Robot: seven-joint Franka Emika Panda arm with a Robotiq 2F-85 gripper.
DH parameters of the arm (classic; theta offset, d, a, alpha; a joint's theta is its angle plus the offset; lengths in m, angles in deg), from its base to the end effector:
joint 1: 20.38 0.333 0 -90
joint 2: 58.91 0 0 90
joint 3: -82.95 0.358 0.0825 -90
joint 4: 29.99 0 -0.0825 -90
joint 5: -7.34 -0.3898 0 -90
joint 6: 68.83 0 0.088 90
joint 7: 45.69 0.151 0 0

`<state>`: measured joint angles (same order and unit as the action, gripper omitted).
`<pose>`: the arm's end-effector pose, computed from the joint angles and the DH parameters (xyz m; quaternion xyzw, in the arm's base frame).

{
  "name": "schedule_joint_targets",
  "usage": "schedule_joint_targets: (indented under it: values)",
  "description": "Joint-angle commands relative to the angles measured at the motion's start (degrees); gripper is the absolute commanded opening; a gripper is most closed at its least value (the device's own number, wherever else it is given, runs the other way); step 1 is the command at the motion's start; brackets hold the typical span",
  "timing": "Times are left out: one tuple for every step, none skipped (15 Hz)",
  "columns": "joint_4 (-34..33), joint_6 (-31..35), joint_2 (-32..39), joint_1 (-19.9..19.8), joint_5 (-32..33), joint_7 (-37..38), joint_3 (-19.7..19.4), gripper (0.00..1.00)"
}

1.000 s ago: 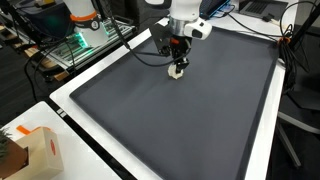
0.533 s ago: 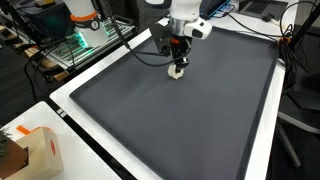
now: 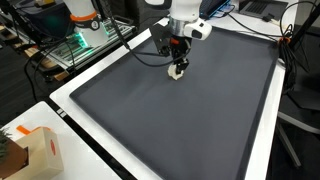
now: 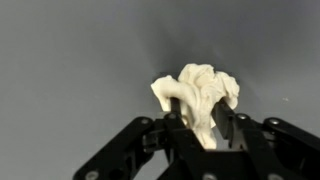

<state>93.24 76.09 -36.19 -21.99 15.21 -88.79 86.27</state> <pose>0.5862 0.0158 0.2024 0.9020 0.4307 -0.0174 0.0231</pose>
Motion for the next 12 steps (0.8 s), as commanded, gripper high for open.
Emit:
schedule_joint_targets:
  values:
    - [1.00,1.09,-0.12,-0.09,1.85,2.29,-0.04,0.70]
    - [1.03,1.09,-0.15,-0.15,1.85,2.39,0.06,0.79]
    - [1.06,1.11,-0.18,-0.13,2.00,2.66,0.05,0.85]
    - [1.09,1.12,-0.22,-0.13,2.09,2.88,0.08,0.92]
    - [1.12,1.12,-0.26,-0.13,2.14,3.01,0.12,0.99]
    - [1.13,1.05,-0.32,-0.14,2.13,3.02,0.19,1.00]
    - [1.22,1.08,-0.50,0.08,2.55,3.35,0.04,1.00]
    - [1.29,0.86,-0.72,0.57,3.41,4.13,-0.32,1.00]
    - [1.38,0.84,-0.99,1.00,4.44,4.90,-0.59,1.00]
    - [1.46,0.42,-1.56,1.19,4.89,5.72,-0.43,1.00]
    - [1.63,0.08,-2.23,1.56,5.37,7.23,-0.43,1.00]
    - [1.58,-0.31,-3.10,1.79,5.48,8.19,-0.23,1.00]
